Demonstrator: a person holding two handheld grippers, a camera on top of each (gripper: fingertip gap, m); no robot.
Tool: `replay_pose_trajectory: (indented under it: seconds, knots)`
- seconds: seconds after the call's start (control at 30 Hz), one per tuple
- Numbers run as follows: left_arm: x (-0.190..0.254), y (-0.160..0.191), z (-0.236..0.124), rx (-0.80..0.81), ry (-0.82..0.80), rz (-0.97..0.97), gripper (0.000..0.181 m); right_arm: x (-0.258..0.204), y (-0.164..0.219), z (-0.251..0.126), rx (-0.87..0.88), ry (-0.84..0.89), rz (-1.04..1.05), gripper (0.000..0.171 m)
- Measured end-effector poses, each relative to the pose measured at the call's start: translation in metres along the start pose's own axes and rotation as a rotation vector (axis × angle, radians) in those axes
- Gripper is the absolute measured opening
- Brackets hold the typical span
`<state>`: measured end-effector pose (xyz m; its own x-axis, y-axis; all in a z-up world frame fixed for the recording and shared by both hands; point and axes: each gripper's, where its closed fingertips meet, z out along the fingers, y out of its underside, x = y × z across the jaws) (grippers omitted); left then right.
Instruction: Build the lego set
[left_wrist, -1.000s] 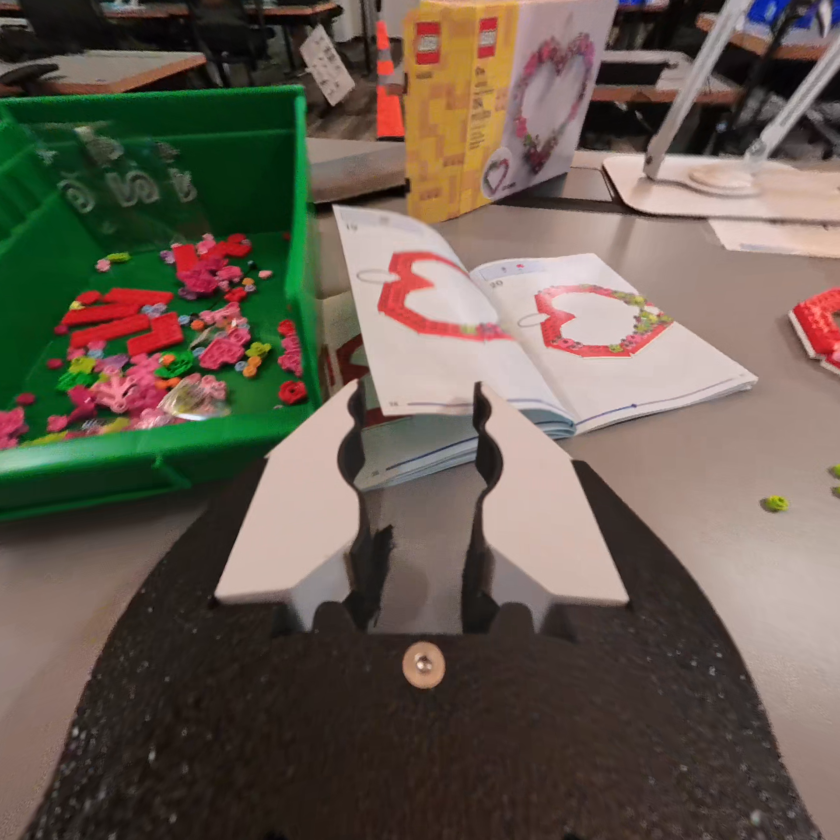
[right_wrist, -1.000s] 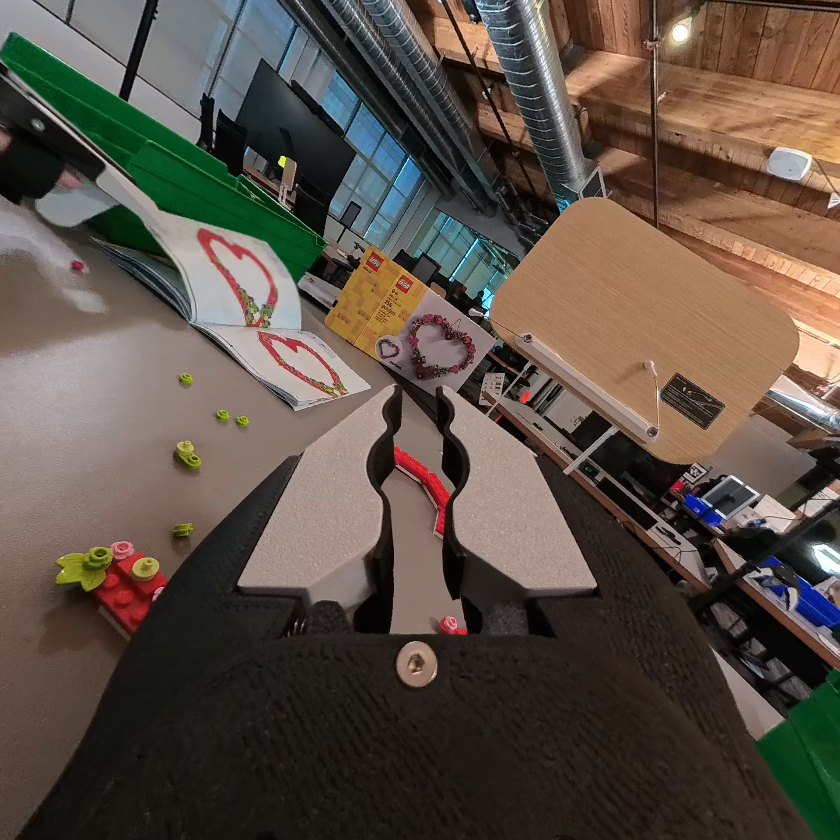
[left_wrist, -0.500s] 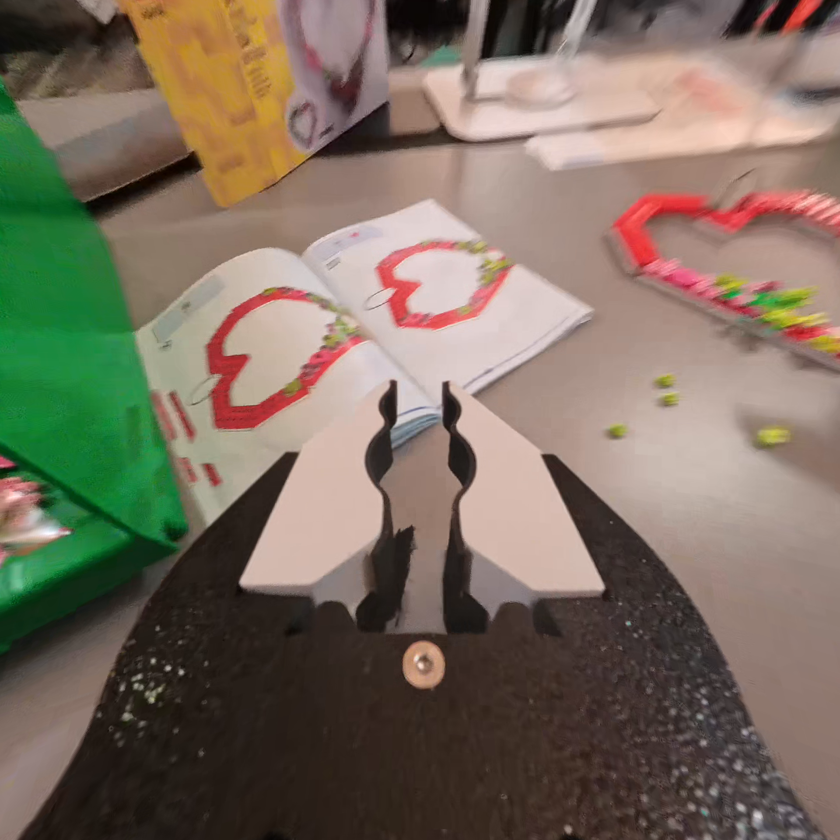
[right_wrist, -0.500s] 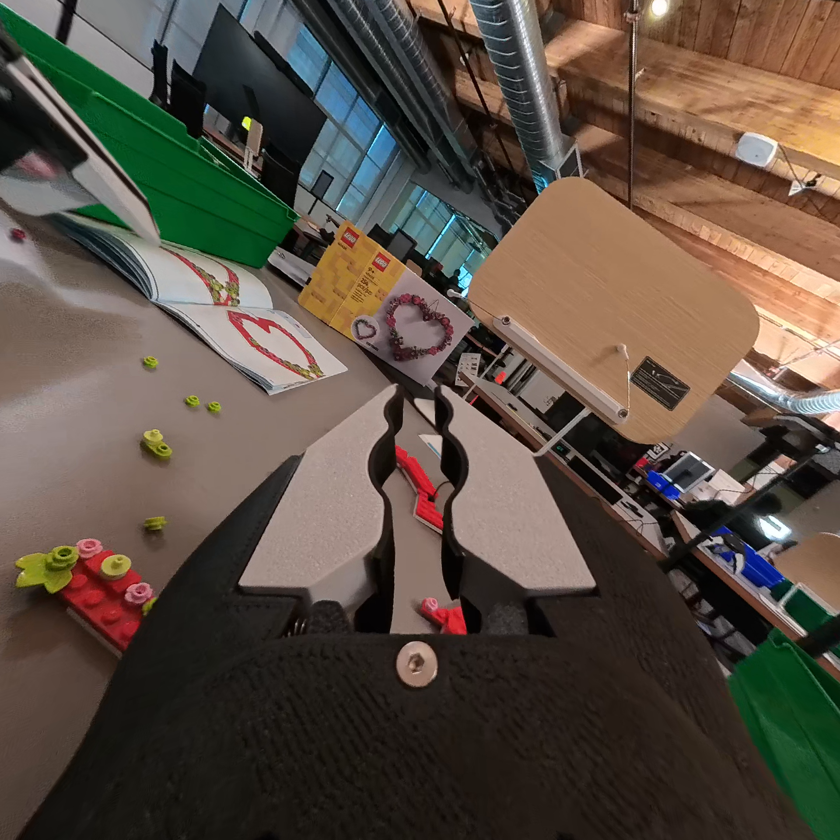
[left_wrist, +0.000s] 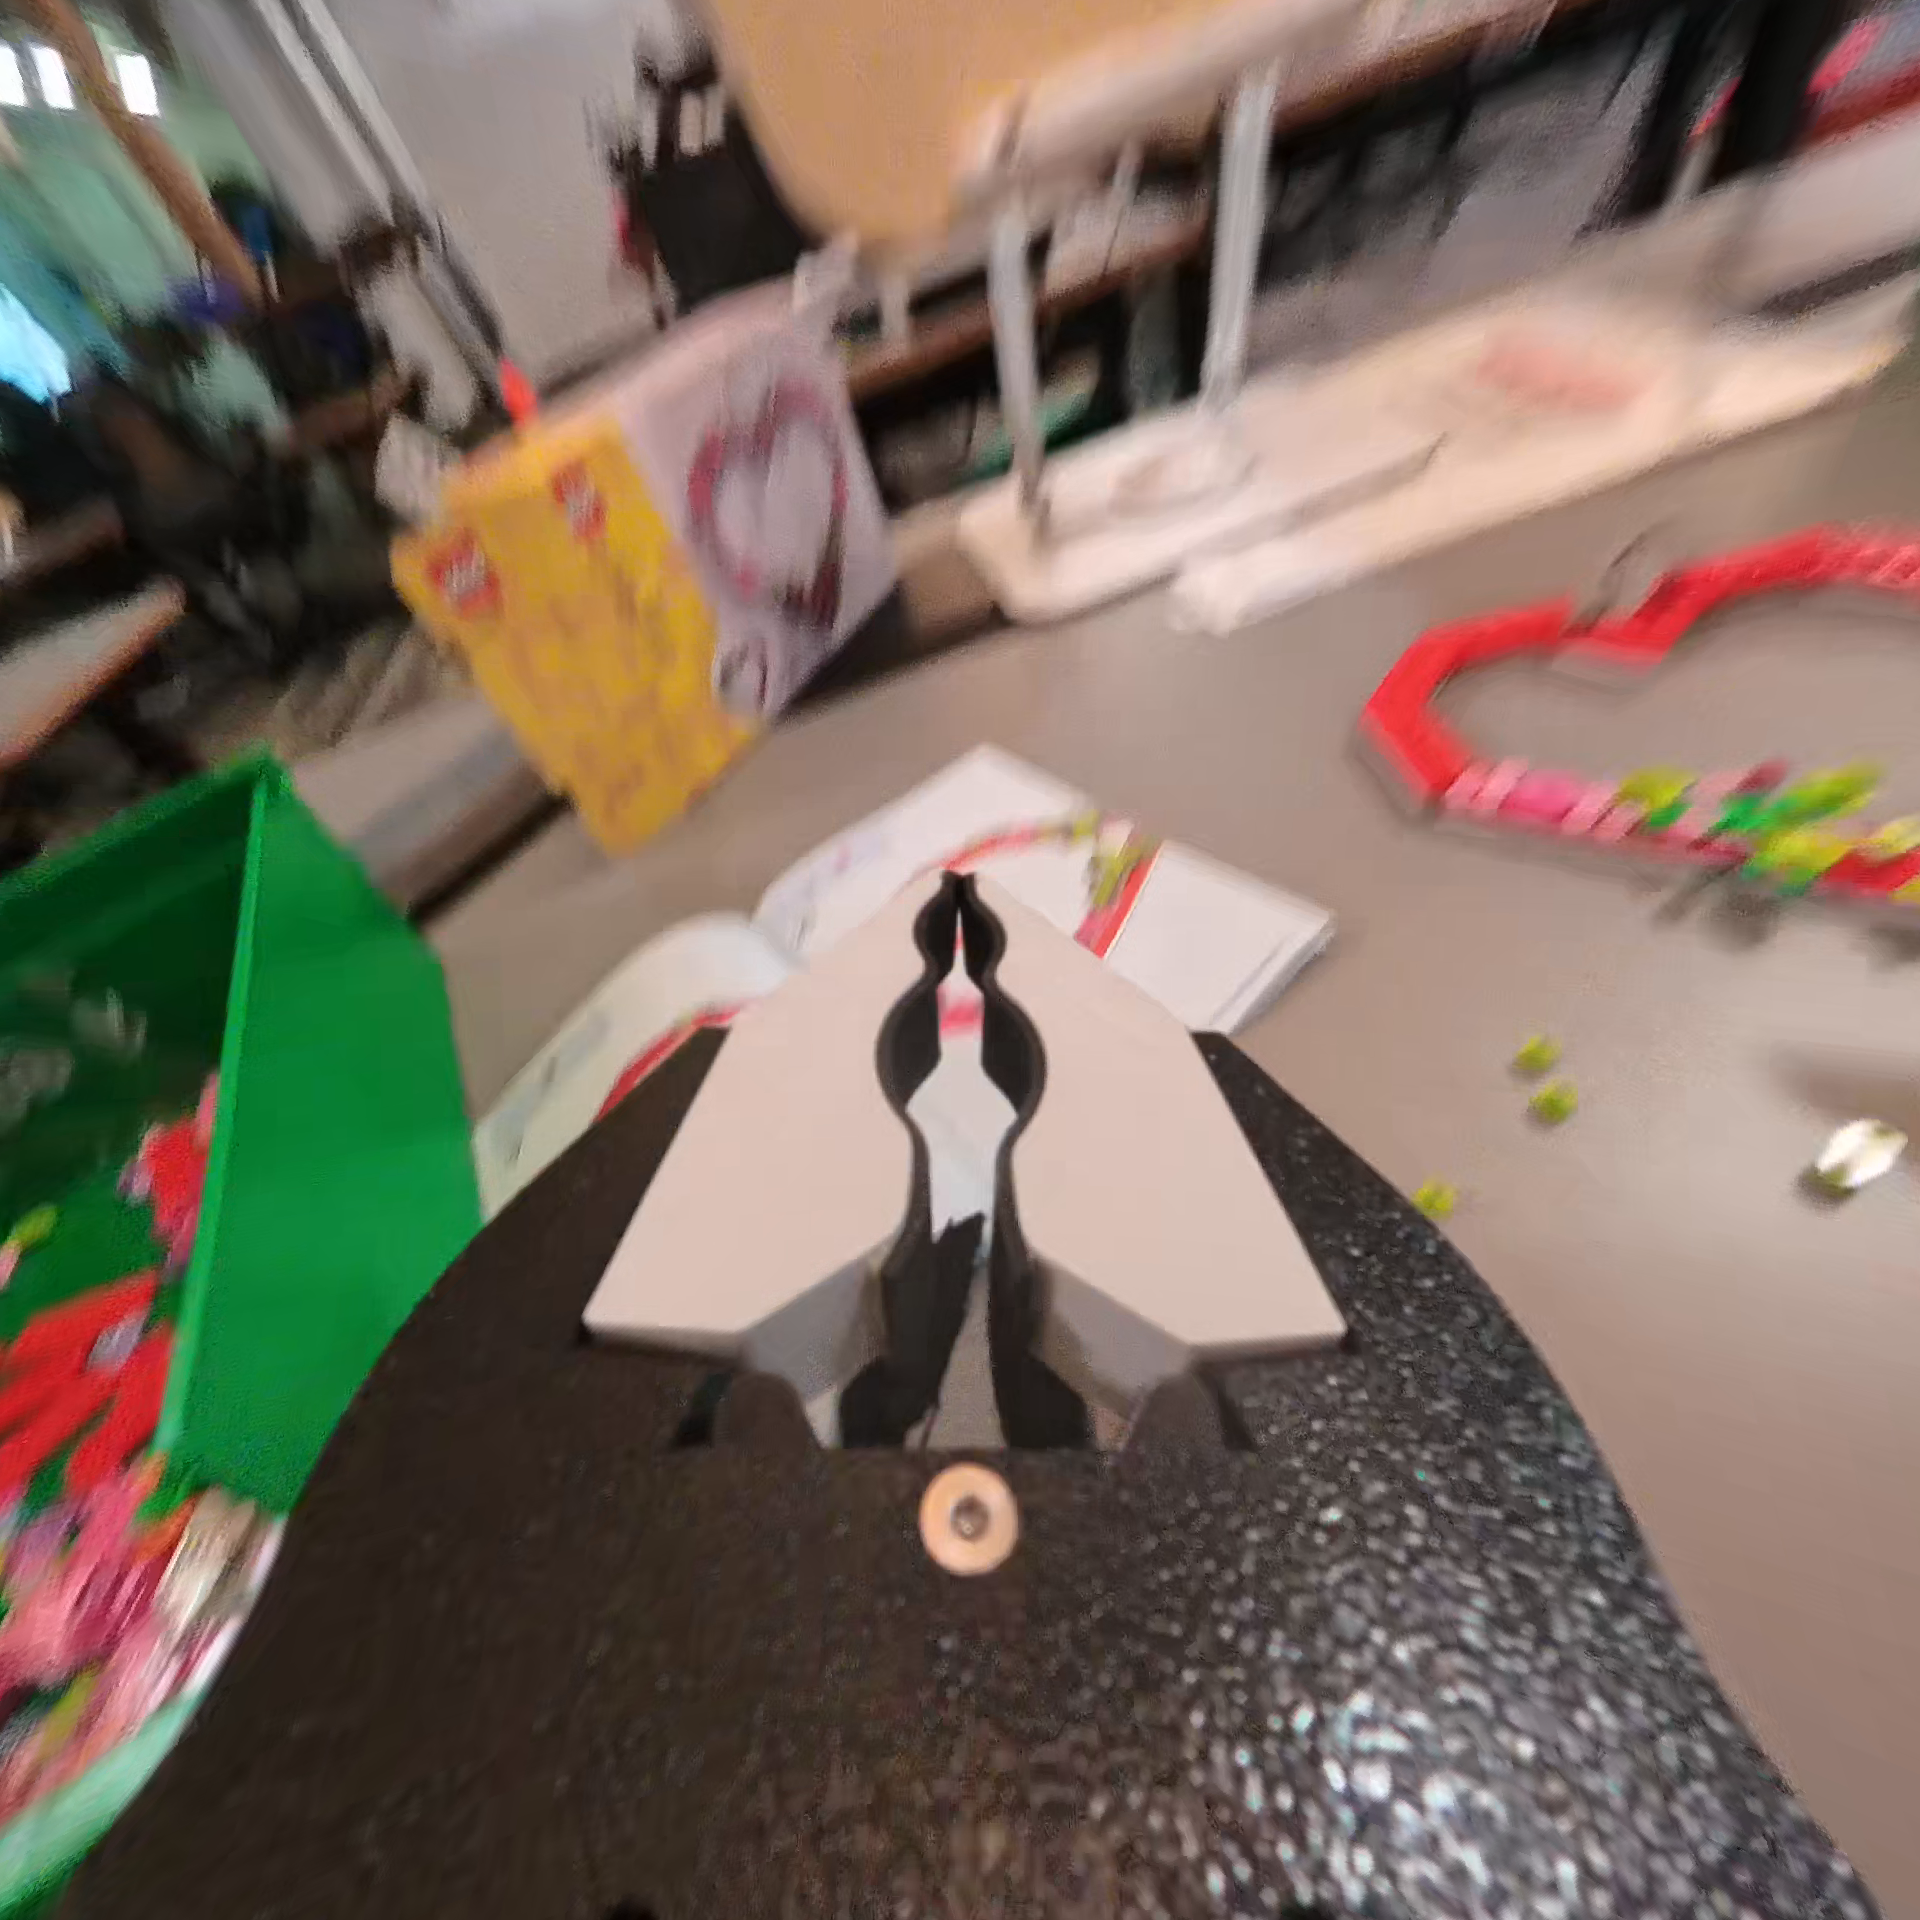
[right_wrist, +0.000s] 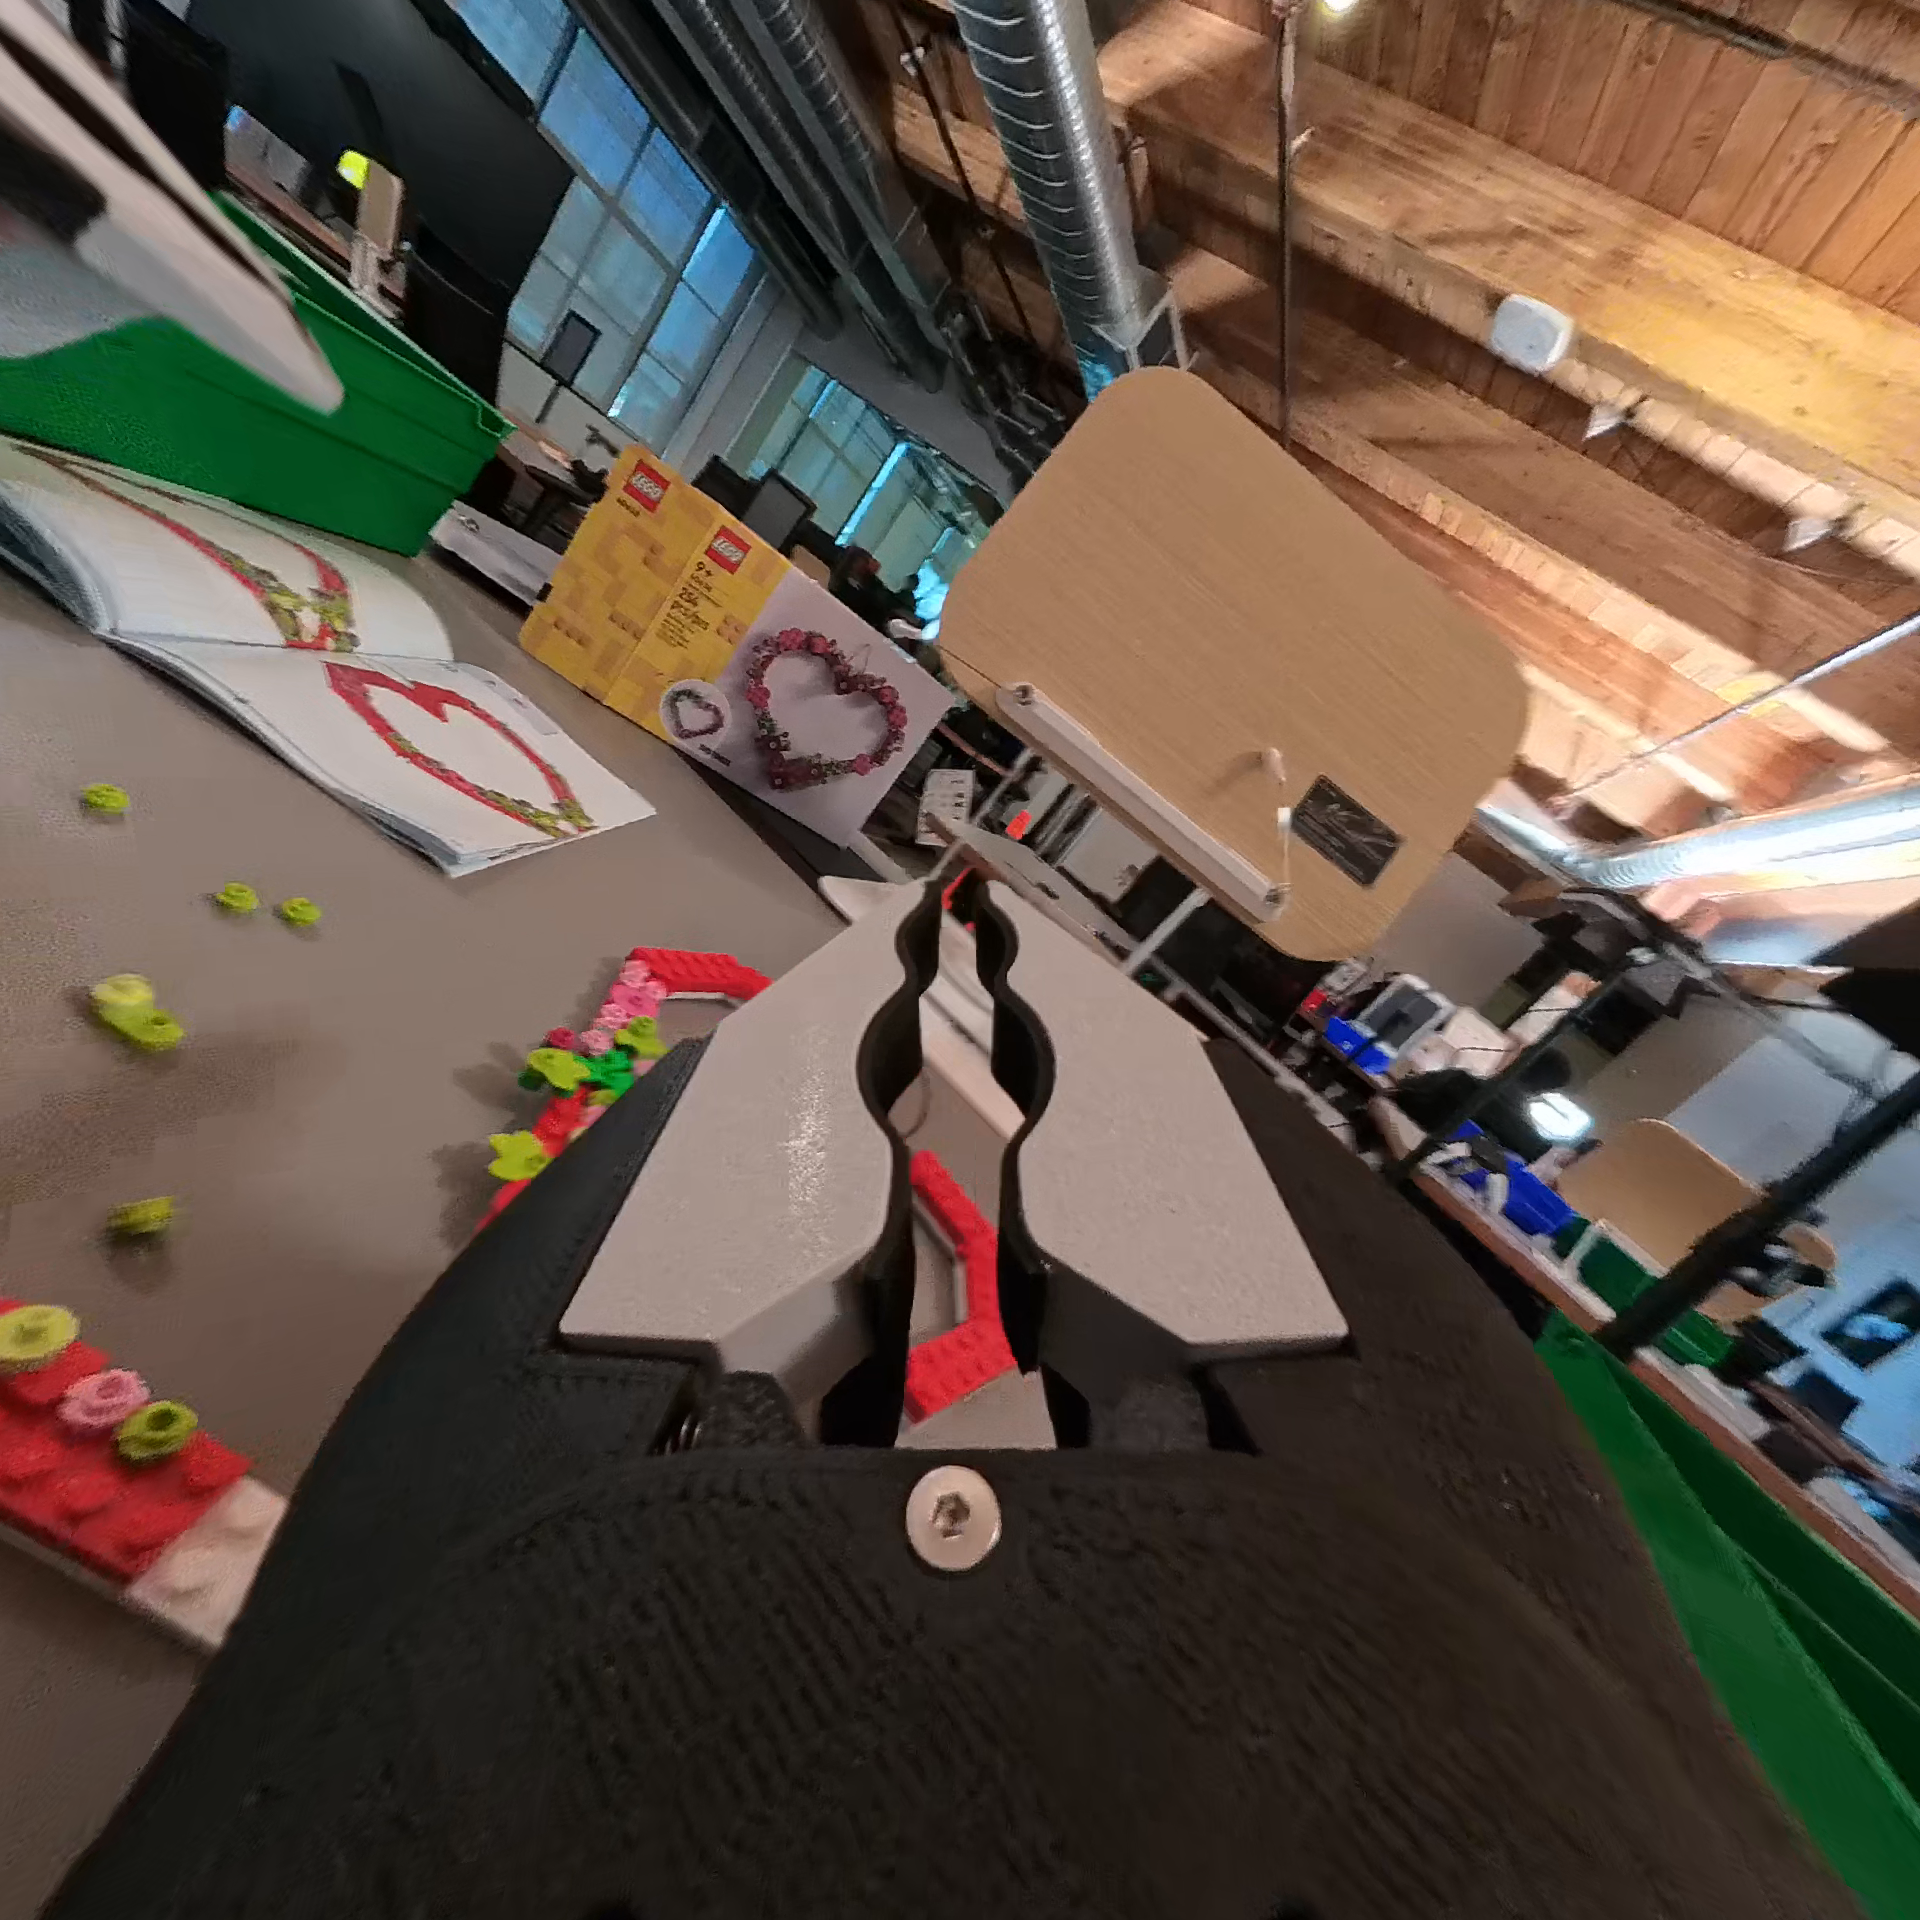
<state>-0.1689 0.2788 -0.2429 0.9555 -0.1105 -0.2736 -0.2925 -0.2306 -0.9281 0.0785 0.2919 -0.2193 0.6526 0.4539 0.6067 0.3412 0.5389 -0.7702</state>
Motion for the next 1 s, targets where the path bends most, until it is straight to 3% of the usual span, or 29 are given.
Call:
replay_pose_trajectory:
  seconds: [0.1, 0.2, 0.4, 0.6, 0.73, 1.0]
  knots:
    - [0.037, -0.061, -0.009, 0.373, 0.128, 0.114, 0.000, 0.030, -0.015, -0.017, 0.085, 0.127, -0.118, 0.006]
    - [0.058, -0.080, -0.010, 0.608, 0.143, 0.216, 0.000, 0.072, -0.005, -0.039, 0.017, 0.280, -0.212, 0.006]
    - [0.104, -0.056, 0.019, 0.603, 0.370, 0.200, 0.000, 0.132, 0.039, -0.073, -0.124, 0.503, -0.072, 0.006]
    - [0.141, -0.054, -0.003, 0.646, 0.523, 0.286, 0.000, 0.133, 0.064, -0.066, -0.227, 0.498, -0.112, 0.006]
    - [0.158, -0.049, -0.009, 0.664, 0.535, 0.413, 0.000, 0.138, 0.078, -0.067, -0.266, 0.502, -0.077, 0.006]
    - [0.174, -0.052, -0.030, 0.750, 0.604, 0.450, 0.000, 0.143, 0.086, -0.069, -0.285, 0.519, -0.025, 0.006]
